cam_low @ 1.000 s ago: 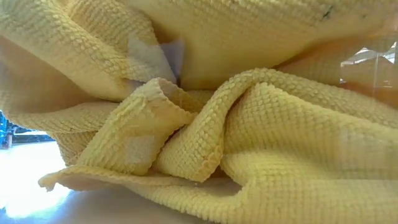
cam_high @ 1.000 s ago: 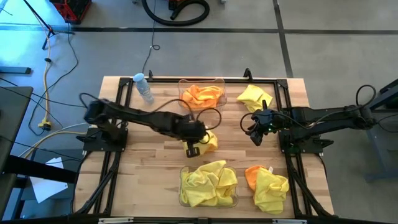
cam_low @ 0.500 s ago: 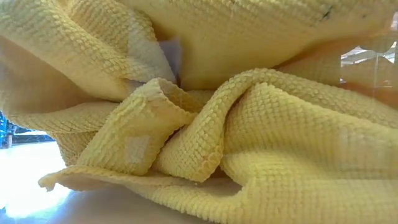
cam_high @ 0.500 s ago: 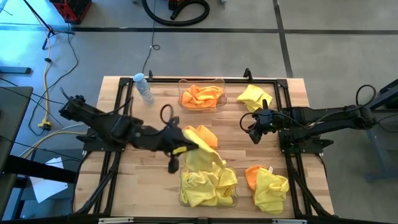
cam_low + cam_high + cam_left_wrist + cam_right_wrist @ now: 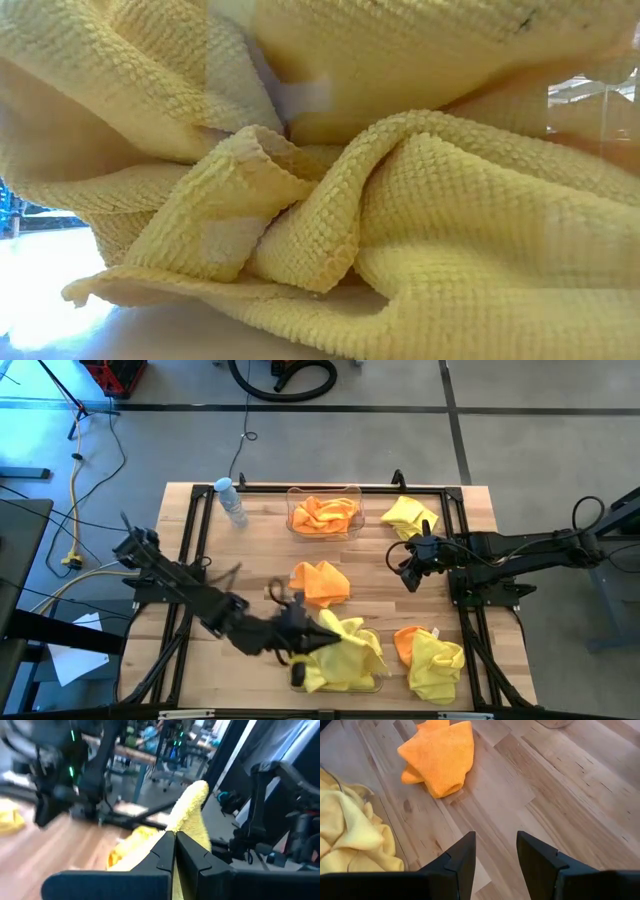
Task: Sort microfiber towel by color & place in baskets
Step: Put the yellow microfiber towel into the bottom transparent bin
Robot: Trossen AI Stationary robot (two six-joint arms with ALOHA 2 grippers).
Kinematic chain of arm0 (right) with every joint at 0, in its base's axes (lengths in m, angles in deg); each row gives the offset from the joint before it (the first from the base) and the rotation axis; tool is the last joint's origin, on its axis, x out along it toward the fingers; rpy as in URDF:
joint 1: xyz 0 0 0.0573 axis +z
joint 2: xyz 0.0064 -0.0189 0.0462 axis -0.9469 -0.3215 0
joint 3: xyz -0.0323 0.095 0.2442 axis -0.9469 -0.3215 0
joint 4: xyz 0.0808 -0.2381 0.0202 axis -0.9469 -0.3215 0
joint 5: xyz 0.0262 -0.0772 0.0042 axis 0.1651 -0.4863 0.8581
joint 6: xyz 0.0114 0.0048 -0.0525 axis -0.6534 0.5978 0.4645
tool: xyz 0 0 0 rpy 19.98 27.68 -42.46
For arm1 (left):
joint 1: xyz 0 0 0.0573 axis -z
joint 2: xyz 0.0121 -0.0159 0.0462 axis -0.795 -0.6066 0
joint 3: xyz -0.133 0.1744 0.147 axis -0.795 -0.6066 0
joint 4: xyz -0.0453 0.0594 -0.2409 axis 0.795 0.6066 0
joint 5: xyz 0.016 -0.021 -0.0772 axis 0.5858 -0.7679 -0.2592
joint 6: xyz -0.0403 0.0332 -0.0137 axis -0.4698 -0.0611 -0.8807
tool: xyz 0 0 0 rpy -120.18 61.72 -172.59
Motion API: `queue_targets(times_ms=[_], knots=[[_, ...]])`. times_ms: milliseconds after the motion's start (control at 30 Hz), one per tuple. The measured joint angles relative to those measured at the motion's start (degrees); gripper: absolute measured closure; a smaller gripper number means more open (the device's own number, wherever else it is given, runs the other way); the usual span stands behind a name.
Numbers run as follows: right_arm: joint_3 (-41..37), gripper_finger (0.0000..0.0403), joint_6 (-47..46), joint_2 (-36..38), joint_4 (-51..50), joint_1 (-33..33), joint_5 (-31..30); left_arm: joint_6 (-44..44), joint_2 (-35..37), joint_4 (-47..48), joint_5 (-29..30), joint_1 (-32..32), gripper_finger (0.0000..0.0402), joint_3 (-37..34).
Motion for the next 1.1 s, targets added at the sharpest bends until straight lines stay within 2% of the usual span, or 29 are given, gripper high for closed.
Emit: queue_targets(times_ms=[67, 200, 300, 500, 600, 833, 1033, 1100], knots=[[0.0, 0.0265, 1.1, 0.0, -0.16, 0.0, 0.58, -2.79, -2.48, -0.54, 0.17, -0.03, 0.0401, 0.03], [0.0, 0.0265, 2.43, 0.0, -0.9, 0.0, 1.78, -9.36, -7.49, 5.84, 1.73, 0.2, 0.0401, 2.85], [0.0, 0.0265, 3.38, 0.0, -1.95, 0.0, 2.55, -14.57, -10.77, 15.27, 1.09, 0.25, 0.0401, 7.5], [0.0, 0.0265, 4.11, 0.0, -4.74, 0.0, 2.63, -24.31, -14.99, 41.64, -4.04, 1.44, 0.0401, 20.99], [0.0, 0.0265, 4.74, 0.0, -5.25, 0.0, 2.68, -26.43, -15.7, 48.09, -6.63, 1.88, 0.0401, 26.0], [0.0, 0.0265, 5.1, 0.01, -5.06, 0.0, 2.47, -27.57, -17.08, 48.42, -10.95, -0.31, 0.0401, 26.21], [0.0, 0.0265, 5.14, 0.0, -4.83, 0.0, 2.21, -23.9, -24.67, 46.53, -18.79, -3.77, 0.0401, 25.97], [0.0, 0.0265, 5.15, 0.0, -4.85, 0.0, 2.08, -24.11, -27.08, 45.8, -19.52, -4.55, 0.0401, 25.97]])
